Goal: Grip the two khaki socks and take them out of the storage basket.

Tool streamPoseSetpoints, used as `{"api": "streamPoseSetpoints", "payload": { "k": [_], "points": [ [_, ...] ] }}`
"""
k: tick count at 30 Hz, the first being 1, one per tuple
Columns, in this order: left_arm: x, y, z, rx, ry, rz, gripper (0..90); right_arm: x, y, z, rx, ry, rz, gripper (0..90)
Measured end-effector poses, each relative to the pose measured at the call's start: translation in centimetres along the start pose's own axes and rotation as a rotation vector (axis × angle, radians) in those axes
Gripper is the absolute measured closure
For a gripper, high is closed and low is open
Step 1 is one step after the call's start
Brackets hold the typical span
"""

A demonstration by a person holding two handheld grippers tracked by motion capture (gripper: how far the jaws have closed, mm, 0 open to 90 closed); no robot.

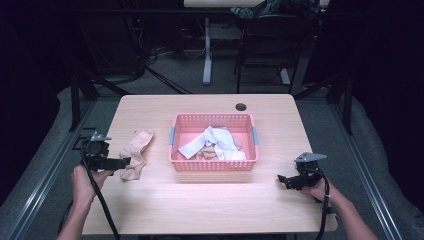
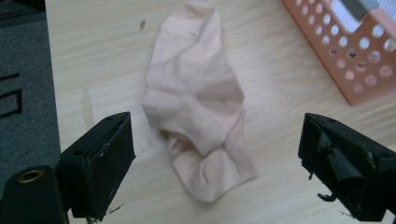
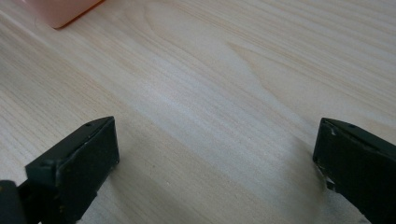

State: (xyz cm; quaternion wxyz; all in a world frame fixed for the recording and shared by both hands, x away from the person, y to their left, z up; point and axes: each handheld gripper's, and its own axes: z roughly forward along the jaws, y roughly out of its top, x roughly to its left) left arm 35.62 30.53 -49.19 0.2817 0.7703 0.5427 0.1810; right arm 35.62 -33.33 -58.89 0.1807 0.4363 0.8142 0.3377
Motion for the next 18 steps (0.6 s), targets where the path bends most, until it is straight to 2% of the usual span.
{"api": "streamPoseSetpoints", "payload": {
  "k": [6, 9, 18],
  "points": [
    [-0.8, -2.5, 1.2, 0.024, -0.005, -0.010, 6.5, 0.0, 0.0, 0.0, 0.002, -0.001, 0.002, 0.0],
    [-1.0, -2.7, 1.6, 0.050, 0.004, 0.006, 4.0, 0.0, 0.0, 0.0, 0.002, -0.001, 0.002, 0.0],
    [-0.6, -2.5, 1.5, 0.034, 0.002, -0.004, 1.0, 0.0, 0.0, 0.0, 0.002, -0.001, 0.002, 0.0]
  ]
}}
